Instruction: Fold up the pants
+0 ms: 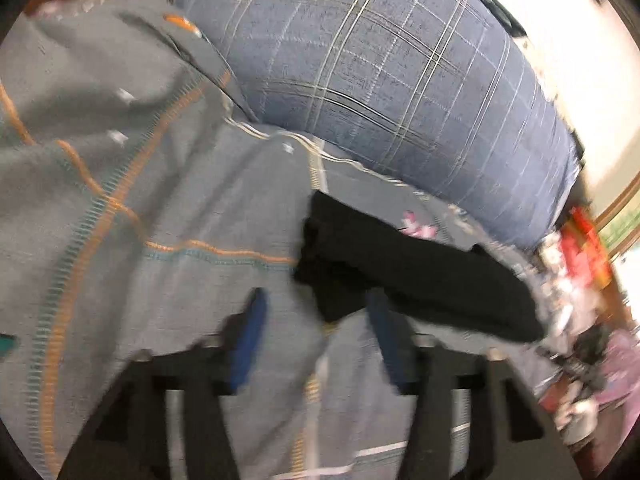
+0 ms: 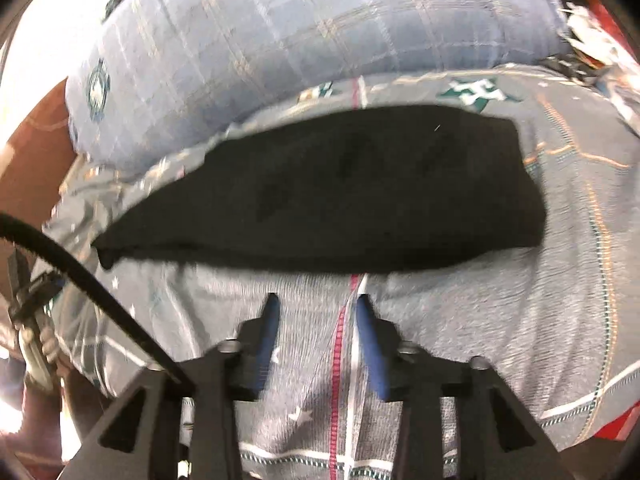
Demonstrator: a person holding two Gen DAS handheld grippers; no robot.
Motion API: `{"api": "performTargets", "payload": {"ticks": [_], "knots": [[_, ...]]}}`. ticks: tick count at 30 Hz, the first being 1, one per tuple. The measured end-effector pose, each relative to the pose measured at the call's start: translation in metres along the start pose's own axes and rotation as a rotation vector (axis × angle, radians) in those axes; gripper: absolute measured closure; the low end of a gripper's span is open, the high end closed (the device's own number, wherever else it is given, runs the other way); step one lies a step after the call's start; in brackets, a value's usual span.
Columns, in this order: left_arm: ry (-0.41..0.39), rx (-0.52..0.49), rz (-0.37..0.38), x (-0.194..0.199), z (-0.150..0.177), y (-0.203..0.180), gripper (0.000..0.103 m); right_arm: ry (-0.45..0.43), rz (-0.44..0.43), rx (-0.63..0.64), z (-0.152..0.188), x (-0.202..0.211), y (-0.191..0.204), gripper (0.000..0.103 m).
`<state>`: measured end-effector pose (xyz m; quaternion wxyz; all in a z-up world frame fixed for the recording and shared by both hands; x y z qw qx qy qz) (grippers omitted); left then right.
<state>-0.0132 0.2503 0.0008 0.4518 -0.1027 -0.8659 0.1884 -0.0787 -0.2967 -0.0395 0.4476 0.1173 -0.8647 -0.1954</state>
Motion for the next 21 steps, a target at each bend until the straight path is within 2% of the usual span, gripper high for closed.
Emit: {"api": "performTargets", "payload": {"ticks": [4, 6, 7, 8, 9, 11, 12, 15, 18, 20, 21], "knots": [[0.079, 0.081, 0.126, -0.036, -0.016, -0.019, 0.046, -0.005, -0.027, -0.039, -0.004, 0.001, -0.004, 0.058], [0.098, 0.115, 0.127, -0.054, -0.023, -0.025, 0.046, 0.003, -0.016, -0.032, 0.000, -0.001, 0.000, 0.058], [0.115, 0.127, 0.120, -0.063, -0.027, -0.029, 0.053, 0.009, -0.013, -0.024, 0.000, -0.002, 0.000, 0.058], [0.127, 0.128, 0.124, -0.069, -0.030, -0.033, 0.088, 0.010, -0.006, -0.022, 0.002, -0.005, 0.002, 0.058], [0.148, 0.118, 0.127, -0.077, -0.034, -0.040, 0.100, 0.011, -0.002, -0.019, 0.003, -0.006, 0.001, 0.058], [0.123, 0.078, 0.115, -0.077, -0.046, -0.054, 0.099, 0.006, -0.006, -0.028, 0.006, -0.010, -0.007, 0.058], [0.070, 0.015, 0.100, -0.066, -0.058, -0.070, 0.099, 0.003, -0.006, -0.034, 0.008, -0.012, -0.010, 0.058], [-0.042, -0.071, 0.123, -0.037, -0.080, -0.103, 0.099, 0.009, -0.003, -0.032, 0.010, -0.015, -0.016, 0.058], [-0.098, -0.129, 0.118, -0.016, -0.083, -0.120, 0.098, -0.002, -0.003, -0.017, 0.010, -0.016, -0.015, 0.058], [-0.097, -0.174, 0.060, -0.017, -0.068, -0.113, 0.093, -0.004, -0.006, -0.010, 0.011, -0.016, -0.013, 0.058], [-0.063, -0.201, -0.026, -0.029, -0.052, -0.102, 0.091, -0.002, -0.008, -0.008, 0.011, -0.017, -0.013, 0.058]]}}
Point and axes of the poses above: each gripper's, at about its wrist camera, not at the fingertips, and x roughly against the way its jaws point, y to its left, z to its underside, the point moved 2 cm from there along -x, roughly the way its jaws point, and after that the axes turned 5 degrees about -z, right-handed, at the moved point
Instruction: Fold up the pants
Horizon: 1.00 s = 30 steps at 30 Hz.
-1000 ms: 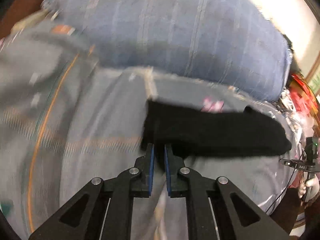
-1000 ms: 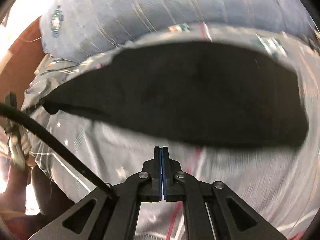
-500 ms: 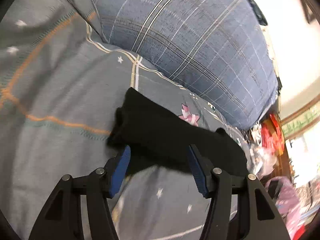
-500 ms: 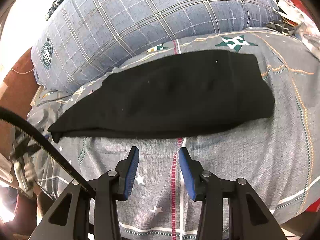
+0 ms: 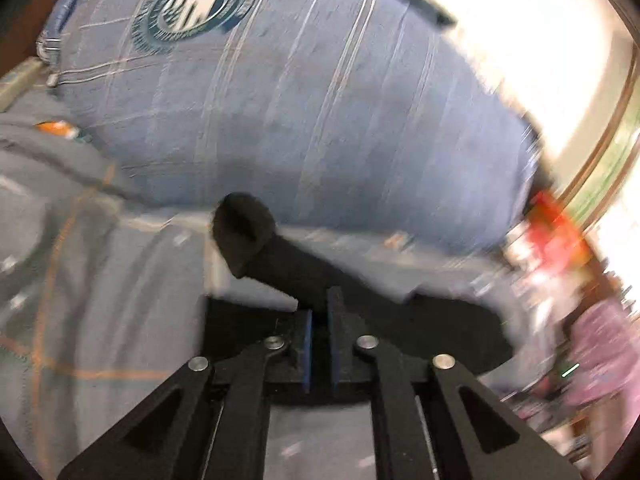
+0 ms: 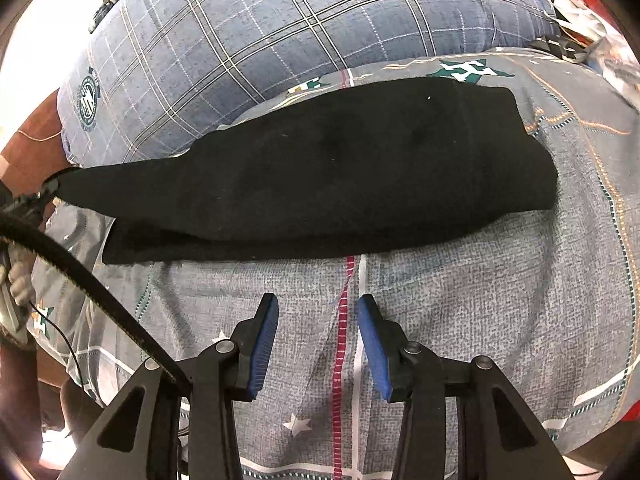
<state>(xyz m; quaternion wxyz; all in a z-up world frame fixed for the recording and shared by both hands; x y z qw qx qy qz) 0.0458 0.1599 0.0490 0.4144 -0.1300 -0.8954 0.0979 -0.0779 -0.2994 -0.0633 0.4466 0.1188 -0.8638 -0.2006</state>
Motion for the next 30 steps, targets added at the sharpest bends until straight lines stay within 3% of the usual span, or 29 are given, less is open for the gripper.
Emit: {"api": "performTargets", "payload": {"ticks": [2, 3, 5, 6, 9, 10, 11, 12, 13, 16, 19, 21, 24, 25, 27, 28, 29, 30], "knots": [[0.102, 0.004, -0.100, -0.024, 0.031, 0.020, 0.090, 0.006, -0.005, 0.009, -0.001, -0.001, 0.000, 0.058], [0.192, 0.035, -0.147, -0.044, 0.055, 0.038, 0.090, 0.008, -0.008, 0.017, -0.001, -0.002, 0.000, 0.058], [0.262, 0.098, -0.181, -0.058, 0.081, 0.061, 0.097, 0.011, -0.005, 0.029, -0.001, -0.003, 0.002, 0.058], [0.200, 0.128, -0.151, -0.047, 0.086, 0.068, 0.097, 0.014, -0.005, 0.036, -0.001, -0.003, 0.001, 0.058], [0.168, 0.196, -0.085, -0.029, 0.086, 0.078, 0.094, 0.010, -0.003, 0.040, -0.002, 0.000, 0.001, 0.055], [0.139, 0.205, -0.067, -0.023, 0.083, 0.081, 0.084, 0.006, -0.004, 0.033, -0.002, 0.000, -0.001, 0.054], [0.127, 0.206, -0.068, -0.019, 0.080, 0.081, 0.067, 0.002, -0.003, 0.024, -0.003, 0.001, -0.002, 0.053], [0.106, 0.212, -0.071, -0.016, 0.076, 0.083, 0.060, -0.004, -0.006, 0.013, -0.005, 0.002, -0.005, 0.053], [0.093, 0.221, -0.068, -0.015, 0.073, 0.083, 0.054, -0.013, -0.010, 0.003, -0.006, 0.004, -0.007, 0.053], [0.070, 0.245, -0.015, -0.019, 0.063, 0.082, 0.049, -0.087, -0.018, -0.079, -0.014, 0.023, -0.024, 0.047], [0.072, 0.247, -0.028, -0.036, 0.052, 0.077, 0.039, -0.182, 0.029, -0.198, -0.022, 0.047, -0.056, 0.039], [0.102, 0.252, -0.030, -0.053, 0.046, 0.077, 0.038, -0.230, 0.067, -0.256, -0.030, 0.060, -0.077, 0.038], [0.190, 0.276, -0.003, -0.082, 0.040, 0.075, 0.033, -0.263, 0.106, -0.298, -0.047, 0.064, -0.097, 0.033], [0.181, 0.252, -0.032, -0.087, 0.037, 0.068, 0.030, -0.256, 0.110, -0.301, -0.055, 0.058, -0.102, 0.031], [0.196, 0.194, -0.059, -0.091, 0.035, 0.054, 0.032, -0.232, 0.108, -0.300, -0.064, 0.046, -0.103, 0.031], [0.212, 0.158, -0.077, -0.093, 0.035, 0.044, 0.048, -0.206, 0.102, -0.291, -0.069, 0.035, -0.102, 0.031], [0.221, 0.127, -0.099, -0.094, 0.035, 0.036, 0.078, -0.165, 0.116, -0.281, -0.072, 0.022, -0.100, 0.030], [0.235, 0.096, -0.118, -0.094, 0.034, 0.029, 0.083, -0.150, 0.144, -0.270, -0.075, 0.014, -0.096, 0.028]]}}
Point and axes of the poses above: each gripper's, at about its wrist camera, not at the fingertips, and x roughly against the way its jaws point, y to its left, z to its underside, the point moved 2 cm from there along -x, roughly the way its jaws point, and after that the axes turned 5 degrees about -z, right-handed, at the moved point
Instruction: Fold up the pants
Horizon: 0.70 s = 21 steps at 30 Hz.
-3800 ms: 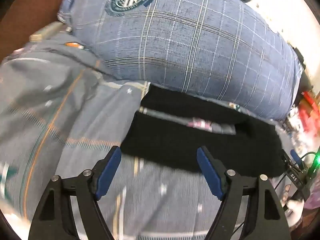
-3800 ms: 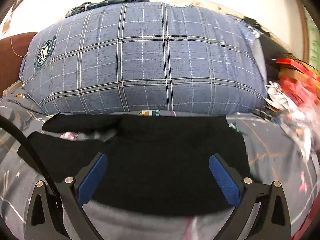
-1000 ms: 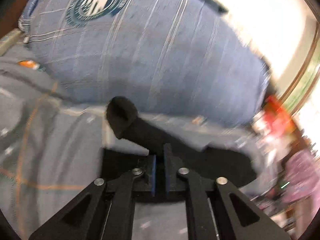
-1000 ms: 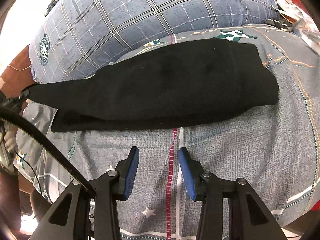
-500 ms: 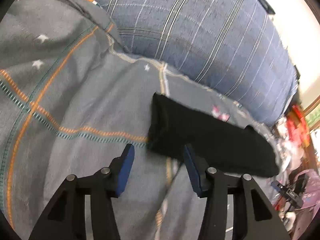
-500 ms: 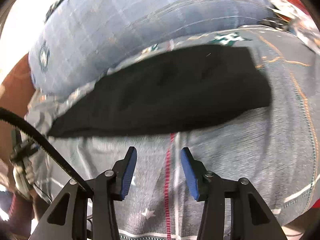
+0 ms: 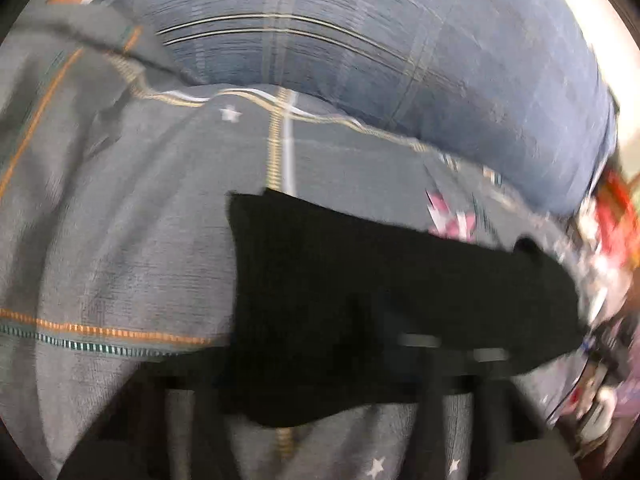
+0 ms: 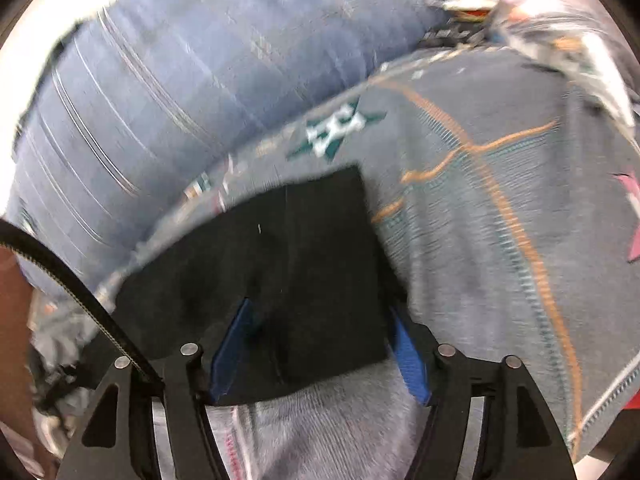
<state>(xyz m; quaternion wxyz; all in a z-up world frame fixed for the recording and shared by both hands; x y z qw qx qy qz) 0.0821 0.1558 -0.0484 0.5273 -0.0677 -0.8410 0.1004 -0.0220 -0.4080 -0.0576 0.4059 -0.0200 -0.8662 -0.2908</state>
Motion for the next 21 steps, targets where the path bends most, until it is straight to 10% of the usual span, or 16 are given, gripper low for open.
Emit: {"api": "performTargets", "payload": {"ticks": [2, 3, 7, 11, 15, 18, 21], "knots": [[0.001, -0.012, -0.013, 0.010, -0.001, -0.006, 0.091, 0.005, 0.030, 0.063, -0.002, -0.005, 0.015, 0.045], [0.001, 0.002, -0.008, 0.016, -0.001, -0.006, 0.091, 0.011, 0.021, 0.062, -0.003, -0.004, 0.017, 0.071], [-0.015, 0.043, 0.022, 0.046, 0.002, -0.005, 0.091, -0.024, -0.027, 0.041, -0.009, 0.017, 0.011, 0.081], [0.006, 0.063, -0.047, 0.050, 0.011, -0.009, 0.079, -0.032, -0.013, 0.009, -0.007, 0.026, -0.005, 0.077], [-0.034, 0.090, -0.124, 0.063, 0.028, 0.006, 0.078, -0.034, 0.056, 0.001, 0.010, 0.029, -0.018, 0.049], [-0.315, -0.060, -0.101, 0.117, 0.051, -0.026, 0.072, -0.139, 0.111, 0.105, 0.047, 0.074, 0.000, 0.047], [-0.537, -0.181, -0.082, 0.138, 0.071, -0.084, 0.039, -0.250, 0.181, 0.184, 0.092, 0.122, 0.025, 0.036]]}}
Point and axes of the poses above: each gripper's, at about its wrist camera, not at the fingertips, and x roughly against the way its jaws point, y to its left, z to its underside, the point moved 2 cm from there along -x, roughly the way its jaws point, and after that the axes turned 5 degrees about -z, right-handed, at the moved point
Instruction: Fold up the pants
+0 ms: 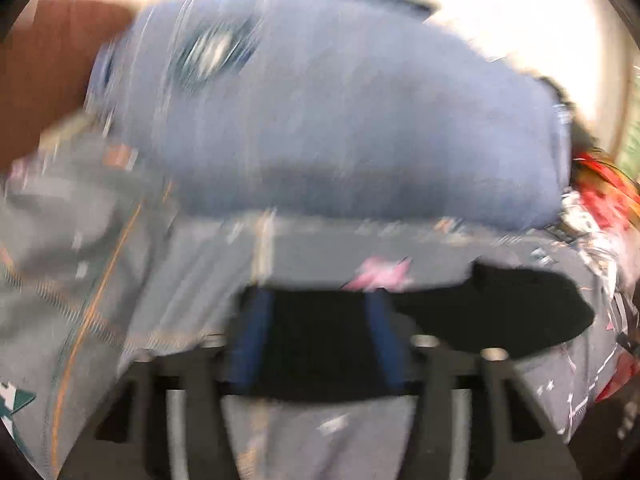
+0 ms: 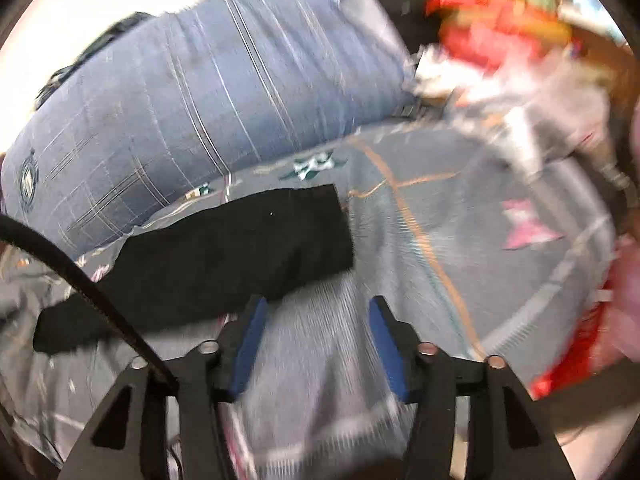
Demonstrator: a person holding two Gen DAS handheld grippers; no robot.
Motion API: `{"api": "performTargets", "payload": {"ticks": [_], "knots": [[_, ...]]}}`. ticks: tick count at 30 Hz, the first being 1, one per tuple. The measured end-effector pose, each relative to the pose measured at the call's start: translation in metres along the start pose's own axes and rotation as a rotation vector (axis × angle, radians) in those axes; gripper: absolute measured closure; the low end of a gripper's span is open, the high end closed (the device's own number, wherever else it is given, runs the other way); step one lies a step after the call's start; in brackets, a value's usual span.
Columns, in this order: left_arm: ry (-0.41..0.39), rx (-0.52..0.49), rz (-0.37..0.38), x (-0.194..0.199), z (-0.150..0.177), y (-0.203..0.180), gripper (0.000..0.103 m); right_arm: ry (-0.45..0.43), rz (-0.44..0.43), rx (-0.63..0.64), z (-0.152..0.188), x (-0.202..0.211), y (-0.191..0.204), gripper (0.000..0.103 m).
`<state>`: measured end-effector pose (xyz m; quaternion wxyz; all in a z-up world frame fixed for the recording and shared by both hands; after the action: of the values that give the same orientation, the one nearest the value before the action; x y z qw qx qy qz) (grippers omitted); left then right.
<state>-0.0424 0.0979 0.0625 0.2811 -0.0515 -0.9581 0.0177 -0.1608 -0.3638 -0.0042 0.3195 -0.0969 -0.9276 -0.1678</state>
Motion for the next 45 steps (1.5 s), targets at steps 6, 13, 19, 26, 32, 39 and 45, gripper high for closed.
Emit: {"api": "performTargets", "payload": {"ticks": [6, 13, 19, 26, 32, 39, 45], "knots": [[-0.116, -0.080, 0.149, -0.013, 0.018, -0.090, 0.028, -0.008, 0.147, 0.030, 0.041, 0.032, 0.025, 0.031], [-0.035, -0.014, 0.191, -0.022, 0.056, -0.064, 0.028, 0.092, 0.199, -0.115, 0.042, 0.023, -0.004, 0.031], [-0.046, 0.004, 0.120, -0.028, 0.061, -0.037, 0.028, 0.094, 0.066, -0.262, 0.033, 0.013, 0.005, 0.031], [-0.028, 0.048, 0.067, -0.040, 0.059, -0.016, 0.027, 0.136, 0.097, -0.145, 0.031, -0.002, 0.036, 0.031], [-0.015, 0.053, 0.051, -0.041, 0.057, -0.021, 0.027, 0.148, 0.078, -0.165, 0.032, -0.006, 0.032, 0.031], [-0.017, 0.042, 0.024, -0.038, 0.056, -0.028, 0.026, 0.164, 0.041, -0.156, 0.032, -0.011, 0.027, 0.031], [-0.024, 0.042, 0.002, -0.036, 0.052, -0.027, 0.026, 0.176, 0.031, -0.161, 0.033, -0.014, 0.025, 0.031]]}}
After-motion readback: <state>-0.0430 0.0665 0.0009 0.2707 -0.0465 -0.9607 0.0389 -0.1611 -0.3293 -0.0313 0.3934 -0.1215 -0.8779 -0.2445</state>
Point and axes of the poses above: each gripper's, at about its wrist camera, not at the fingertips, and x roughly against the way its jaws point, y to its left, z to its underside, the point moved 2 cm from there along -x, roughly the way its jaws point, and after that the axes turned 5 degrees about -z, right-handed, at the moved point
